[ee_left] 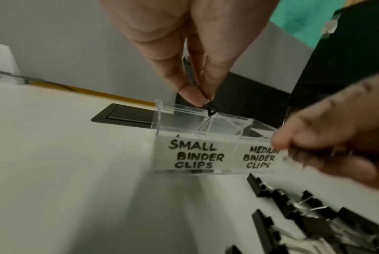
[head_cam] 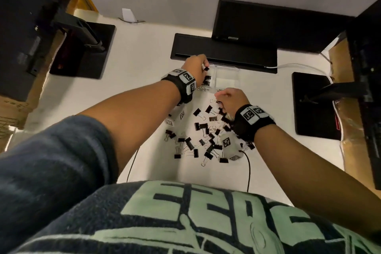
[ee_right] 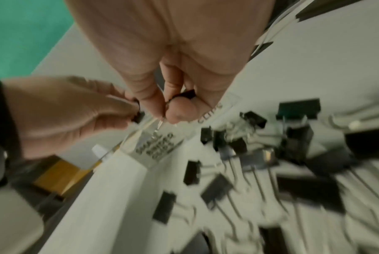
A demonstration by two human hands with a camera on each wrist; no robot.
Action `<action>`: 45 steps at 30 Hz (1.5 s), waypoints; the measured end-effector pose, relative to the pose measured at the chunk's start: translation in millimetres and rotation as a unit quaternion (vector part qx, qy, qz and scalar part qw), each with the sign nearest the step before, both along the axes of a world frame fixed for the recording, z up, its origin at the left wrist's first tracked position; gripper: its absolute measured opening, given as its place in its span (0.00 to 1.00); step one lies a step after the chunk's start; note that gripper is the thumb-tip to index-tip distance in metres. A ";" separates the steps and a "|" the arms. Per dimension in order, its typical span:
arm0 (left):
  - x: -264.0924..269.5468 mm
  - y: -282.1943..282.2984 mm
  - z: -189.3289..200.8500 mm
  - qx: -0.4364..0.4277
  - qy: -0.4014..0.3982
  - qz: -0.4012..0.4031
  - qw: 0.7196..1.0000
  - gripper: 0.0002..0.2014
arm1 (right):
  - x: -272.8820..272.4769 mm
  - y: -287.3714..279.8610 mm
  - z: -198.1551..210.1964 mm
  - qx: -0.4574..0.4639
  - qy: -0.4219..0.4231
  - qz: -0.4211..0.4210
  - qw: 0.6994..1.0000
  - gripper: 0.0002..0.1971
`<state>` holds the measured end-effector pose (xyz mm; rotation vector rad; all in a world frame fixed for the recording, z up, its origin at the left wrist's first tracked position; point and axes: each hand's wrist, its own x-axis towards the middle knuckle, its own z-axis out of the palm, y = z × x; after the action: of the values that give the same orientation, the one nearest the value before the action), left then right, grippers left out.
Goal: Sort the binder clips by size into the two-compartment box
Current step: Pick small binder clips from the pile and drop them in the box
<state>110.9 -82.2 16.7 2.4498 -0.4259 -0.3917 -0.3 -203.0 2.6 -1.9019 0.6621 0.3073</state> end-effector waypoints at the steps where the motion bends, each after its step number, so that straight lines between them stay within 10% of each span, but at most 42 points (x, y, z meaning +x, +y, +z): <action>1: 2.3 -3.4 -1.7 0.015 -0.001 -0.007 1.000 0.09 | 4.2 -5.7 5.9 0.012 -0.004 -0.014 1.000 0.08; 14: -18.3 44.7 -5.6 0.001 -0.015 -0.006 1.000 0.06 | 72.5 9.4 14.4 -0.190 -0.057 0.125 0.972 0.13; 27: -116.7 144.3 -49.2 0.105 0.154 -0.050 0.981 0.15 | 81.0 37.7 0.1 -0.293 -0.060 0.275 0.914 0.16; 45: -121.3 141.7 -49.5 0.087 0.118 -0.019 0.989 0.07 | -52.8 103.8 -29.2 -0.289 -0.035 0.488 0.823 0.18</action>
<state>-10.4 59.5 -32.8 2.5245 -0.3497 -0.7536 -53.1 -99.3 -26.6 -2.7161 -0.4046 0.7305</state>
